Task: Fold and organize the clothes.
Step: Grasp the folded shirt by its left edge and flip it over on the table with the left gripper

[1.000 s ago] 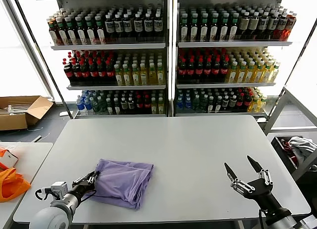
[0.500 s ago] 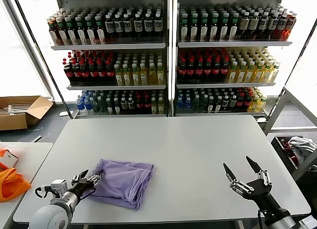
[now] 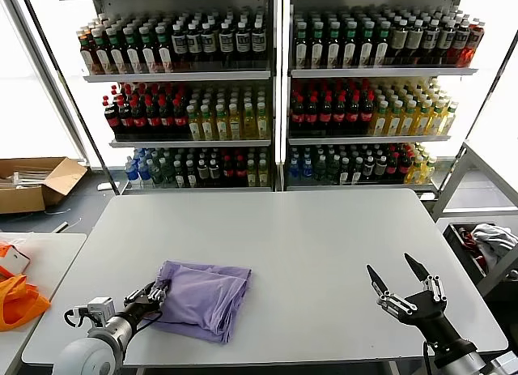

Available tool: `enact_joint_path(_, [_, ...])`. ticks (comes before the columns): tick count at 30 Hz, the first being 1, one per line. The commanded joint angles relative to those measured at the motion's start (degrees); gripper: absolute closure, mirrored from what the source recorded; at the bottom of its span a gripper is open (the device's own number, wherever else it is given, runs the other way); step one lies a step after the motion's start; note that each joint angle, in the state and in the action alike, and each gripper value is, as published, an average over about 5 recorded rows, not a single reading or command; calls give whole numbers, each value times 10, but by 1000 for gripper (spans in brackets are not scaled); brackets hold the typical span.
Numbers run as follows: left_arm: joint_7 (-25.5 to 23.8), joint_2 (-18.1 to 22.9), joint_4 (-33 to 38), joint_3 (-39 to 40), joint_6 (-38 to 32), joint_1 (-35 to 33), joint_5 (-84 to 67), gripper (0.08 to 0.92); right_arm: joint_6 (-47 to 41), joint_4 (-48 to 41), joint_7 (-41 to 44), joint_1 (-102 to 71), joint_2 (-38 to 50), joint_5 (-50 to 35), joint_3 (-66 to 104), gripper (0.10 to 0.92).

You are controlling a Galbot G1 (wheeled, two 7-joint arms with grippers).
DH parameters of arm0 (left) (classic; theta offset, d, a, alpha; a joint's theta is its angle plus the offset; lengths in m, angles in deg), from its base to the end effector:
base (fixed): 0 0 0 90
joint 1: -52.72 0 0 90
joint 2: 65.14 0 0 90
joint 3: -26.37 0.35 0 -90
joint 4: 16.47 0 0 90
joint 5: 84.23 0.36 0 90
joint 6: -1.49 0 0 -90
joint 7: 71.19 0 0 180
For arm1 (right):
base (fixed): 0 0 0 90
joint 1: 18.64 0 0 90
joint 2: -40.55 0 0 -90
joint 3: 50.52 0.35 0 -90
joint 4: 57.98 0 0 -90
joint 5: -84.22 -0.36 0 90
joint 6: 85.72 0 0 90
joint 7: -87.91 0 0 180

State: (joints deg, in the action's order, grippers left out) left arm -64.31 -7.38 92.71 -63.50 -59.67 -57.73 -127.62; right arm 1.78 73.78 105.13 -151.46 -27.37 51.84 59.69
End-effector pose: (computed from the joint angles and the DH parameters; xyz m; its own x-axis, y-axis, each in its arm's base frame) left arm 0.2500 0.1230 -0.3028 -0.8204 0.1421 0.5539 0.0588 0.9845 -0.1655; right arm 0.1391 -0.1274 -0.2206 -0.9510 -0.3087 -0.0185 -0.3093 0.9499 0.0448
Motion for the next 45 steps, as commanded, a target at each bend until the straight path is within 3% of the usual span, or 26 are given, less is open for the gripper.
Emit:
enact_joint_path(1, [-2, 10, 16, -10, -6, -16, -15, 634, 1, -2, 0, 0, -1, -1, 1, 203])
enact_joint_path(6, [17, 47, 60, -60, -16, -52, -29, 773, 2, -4, 0, 1, -1, -4, 7, 203])
enact_joint_path(12, [27, 61, 81, -203, -17, -70, -67, 886, 7, -10, 1, 2, 2, -10, 12, 203])
enact_joint_path(20, [-2, -36, 36, -364, -15, -94, -111, 890, 10, -17, 1, 17, 5, -9, -11, 203])
enact_joint_path(27, [-3, -113, 63, -404, 12, -112, -141, 890, 12, -19, 1, 19, 10, -9, -18, 203])
enact_joint_path(30, [19, -118, 116, -378, 31, -110, -149, 890, 16, -21, 2, 14, 11, -10, -14, 203])
enact_joint_path(33, [63, -96, 188, -317, 42, -109, -151, 890, 21, -23, 3, 9, 10, -10, -11, 203])
enact_joint_path(38, [154, -22, 308, -81, 43, -116, -123, 890, 24, -26, 1, 9, -3, -8, -10, 203])
enact_joint_path(42, [207, 14, 303, 122, 43, -106, -117, 890, 22, -24, 0, 7, -8, -7, -5, 203])
enact_joint_path(45, [258, 33, 276, 216, 42, -55, -185, 890, 19, -18, 0, 2, -11, -7, 3, 203])
